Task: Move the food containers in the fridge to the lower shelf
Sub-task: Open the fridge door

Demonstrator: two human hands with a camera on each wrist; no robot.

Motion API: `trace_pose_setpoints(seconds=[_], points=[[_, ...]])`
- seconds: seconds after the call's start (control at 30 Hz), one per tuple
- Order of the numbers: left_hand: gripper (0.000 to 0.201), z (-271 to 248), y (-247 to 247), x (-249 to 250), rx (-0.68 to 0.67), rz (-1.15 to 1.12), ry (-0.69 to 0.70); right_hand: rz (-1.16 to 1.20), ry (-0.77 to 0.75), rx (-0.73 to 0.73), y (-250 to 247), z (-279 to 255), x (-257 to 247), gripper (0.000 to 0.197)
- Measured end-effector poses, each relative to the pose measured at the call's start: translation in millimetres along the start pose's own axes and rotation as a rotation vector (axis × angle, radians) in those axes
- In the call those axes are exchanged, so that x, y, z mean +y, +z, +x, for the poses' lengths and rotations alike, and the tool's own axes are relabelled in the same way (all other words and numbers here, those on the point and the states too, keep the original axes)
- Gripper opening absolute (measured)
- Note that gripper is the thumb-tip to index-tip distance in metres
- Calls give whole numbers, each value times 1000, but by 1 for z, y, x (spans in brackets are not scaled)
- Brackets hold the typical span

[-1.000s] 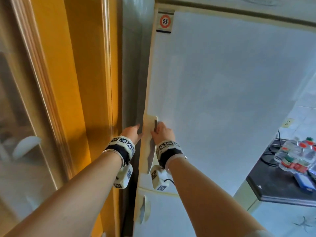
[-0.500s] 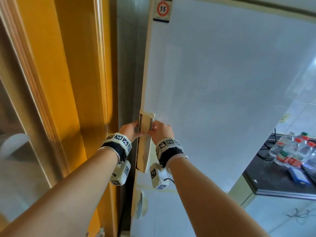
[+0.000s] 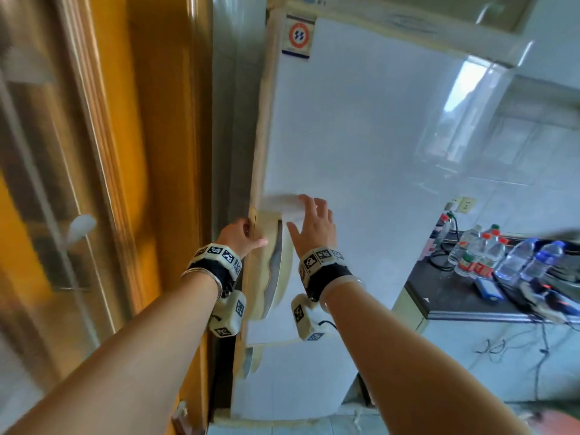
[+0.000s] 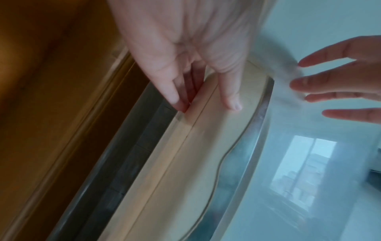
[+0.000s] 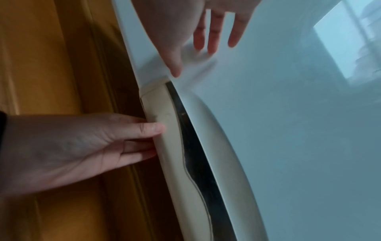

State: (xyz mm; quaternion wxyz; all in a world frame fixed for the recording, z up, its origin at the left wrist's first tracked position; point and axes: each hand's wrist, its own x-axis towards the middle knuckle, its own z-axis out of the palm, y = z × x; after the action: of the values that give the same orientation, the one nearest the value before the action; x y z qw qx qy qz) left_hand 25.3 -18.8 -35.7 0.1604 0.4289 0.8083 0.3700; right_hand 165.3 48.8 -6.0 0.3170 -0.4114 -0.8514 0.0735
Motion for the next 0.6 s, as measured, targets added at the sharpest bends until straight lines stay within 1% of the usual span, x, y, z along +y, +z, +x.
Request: trace_pose_setpoints(seconds=[0.03,0.1,0.17,0.23,0.33,0.4,0.5,0.6], points=[[57,-8,1,3,22,-32,13,-6,9,25,-6,-6,-1,62],[56,-24,4,8,50,-86,28,-22,33,25,-17,-16,-4,72],[53,-41,7,11,60,-110,36,-20,52,8,-28,-26,-7,77],[46,-60,10,14,55,-128,52,-5,55,7,-39,-36,-12,79],[39,-89,13,21,38,-105,114,56,96,17,-54,-54,-21,84],[38,-106,16,26,26,-85,161,102,141,3,-62,-67,-23,93],[37,-134,22,35,12,-54,224,114,144,-17,-78,-87,-22,105],[34,-161,32,45,25,-31,254,125,149,-16,-99,-105,-15,113]])
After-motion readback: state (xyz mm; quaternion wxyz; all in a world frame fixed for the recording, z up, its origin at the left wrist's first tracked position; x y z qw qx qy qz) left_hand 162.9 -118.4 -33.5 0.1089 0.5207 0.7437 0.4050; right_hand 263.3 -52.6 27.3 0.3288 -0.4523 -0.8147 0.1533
